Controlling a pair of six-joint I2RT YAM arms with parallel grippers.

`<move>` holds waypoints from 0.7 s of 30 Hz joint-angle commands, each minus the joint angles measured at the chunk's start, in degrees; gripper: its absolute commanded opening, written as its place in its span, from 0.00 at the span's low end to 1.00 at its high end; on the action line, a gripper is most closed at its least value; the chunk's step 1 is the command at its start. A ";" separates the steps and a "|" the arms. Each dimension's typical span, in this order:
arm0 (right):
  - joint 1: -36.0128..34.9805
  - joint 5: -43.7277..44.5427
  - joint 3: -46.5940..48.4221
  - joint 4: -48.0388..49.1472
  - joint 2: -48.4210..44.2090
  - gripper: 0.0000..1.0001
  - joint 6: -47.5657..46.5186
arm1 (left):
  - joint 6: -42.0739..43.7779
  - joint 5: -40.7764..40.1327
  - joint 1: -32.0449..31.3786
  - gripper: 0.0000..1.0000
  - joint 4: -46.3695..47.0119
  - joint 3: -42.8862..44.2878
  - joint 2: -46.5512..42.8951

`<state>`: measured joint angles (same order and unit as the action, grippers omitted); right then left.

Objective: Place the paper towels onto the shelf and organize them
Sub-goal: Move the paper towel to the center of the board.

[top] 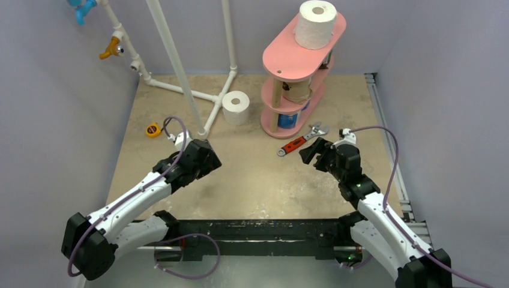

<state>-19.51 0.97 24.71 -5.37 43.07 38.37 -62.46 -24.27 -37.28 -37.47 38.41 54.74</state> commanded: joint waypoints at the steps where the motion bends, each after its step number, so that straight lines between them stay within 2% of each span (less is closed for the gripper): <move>1: -0.06 -2.89 -2.77 0.77 -1.71 0.81 -1.13 | 1.41 6.67 2.35 0.92 5.34 5.19 4.85; 5: -0.08 -4.44 -3.94 2.18 -0.76 0.82 -1.57 | -4.06 4.78 2.10 0.92 0.55 14.75 12.93; 13: -0.05 -7.31 -2.49 2.72 3.06 0.81 -3.67 | -22.67 -4.83 -1.27 0.87 -14.41 31.89 29.69; 16: -0.02 -8.50 -2.95 2.84 2.58 0.81 -3.70 | -28.88 -7.88 -2.24 0.82 -21.63 40.13 36.37; 18: -0.08 -9.06 -3.32 2.73 1.59 0.81 -3.64 | -31.75 -10.78 -2.88 0.82 -28.43 47.04 41.35; 21: -0.09 -9.53 -3.86 2.69 -0.01 0.80 -3.55 | -36.74 -13.49 -3.07 0.82 -33.41 53.95 46.11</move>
<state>-19.51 -6.42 20.64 -4.95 45.41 35.79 -88.62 -30.41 -39.86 -59.13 83.50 96.79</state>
